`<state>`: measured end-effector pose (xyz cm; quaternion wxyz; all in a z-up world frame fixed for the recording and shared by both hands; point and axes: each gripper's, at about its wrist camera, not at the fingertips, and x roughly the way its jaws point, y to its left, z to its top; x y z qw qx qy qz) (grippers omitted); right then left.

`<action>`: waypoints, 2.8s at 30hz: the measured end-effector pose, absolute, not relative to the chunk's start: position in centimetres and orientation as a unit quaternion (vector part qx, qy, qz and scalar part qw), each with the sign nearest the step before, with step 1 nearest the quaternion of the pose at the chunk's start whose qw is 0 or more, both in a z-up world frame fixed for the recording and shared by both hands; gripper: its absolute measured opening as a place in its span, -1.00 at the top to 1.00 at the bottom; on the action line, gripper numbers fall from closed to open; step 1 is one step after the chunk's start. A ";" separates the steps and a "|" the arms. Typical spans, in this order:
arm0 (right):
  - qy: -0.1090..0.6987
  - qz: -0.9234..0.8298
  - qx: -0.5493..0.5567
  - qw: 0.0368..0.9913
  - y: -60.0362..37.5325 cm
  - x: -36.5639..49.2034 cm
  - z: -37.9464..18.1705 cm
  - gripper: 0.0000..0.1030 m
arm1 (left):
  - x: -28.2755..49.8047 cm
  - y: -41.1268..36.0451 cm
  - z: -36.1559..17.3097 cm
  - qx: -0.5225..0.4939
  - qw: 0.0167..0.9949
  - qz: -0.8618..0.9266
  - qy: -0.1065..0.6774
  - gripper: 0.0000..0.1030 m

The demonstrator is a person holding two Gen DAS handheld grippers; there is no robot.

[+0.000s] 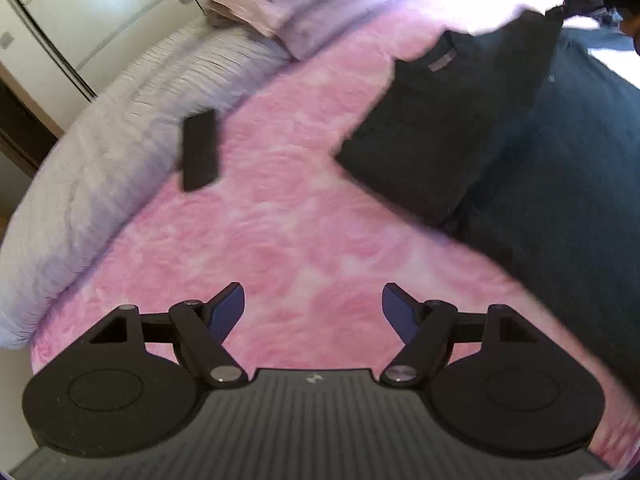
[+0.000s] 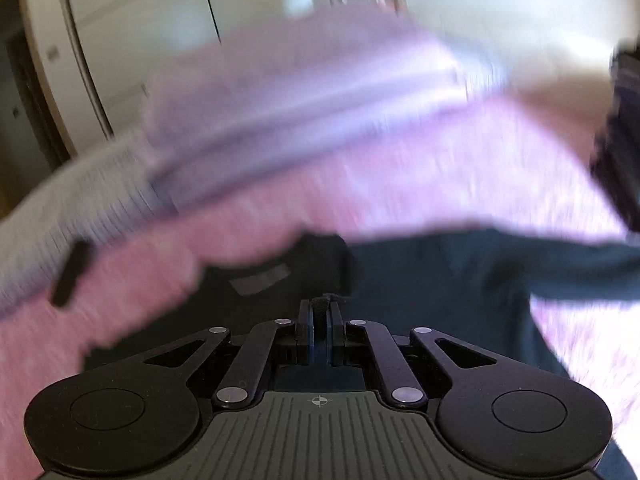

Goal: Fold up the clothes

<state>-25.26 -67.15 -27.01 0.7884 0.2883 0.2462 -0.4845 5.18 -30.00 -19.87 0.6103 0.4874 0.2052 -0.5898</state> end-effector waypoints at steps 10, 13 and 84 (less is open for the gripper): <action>0.244 -0.432 0.331 0.803 -70.4 -30.9 -29.6 0.93 | -3.6 -34.9 -23.2 0.528 0.555 -0.604 0.219 -0.41; 0.270 -0.446 0.338 0.784 -69.9 -32.3 -31.1 0.93 | -4.1 -35.9 -23.7 0.524 0.545 -0.617 0.218 -0.41; 0.183 -0.611 0.449 0.625 -73.2 -57.2 -26.6 -0.38 | -7.2 -41.9 -21.6 0.478 0.551 -0.630 0.266 -0.20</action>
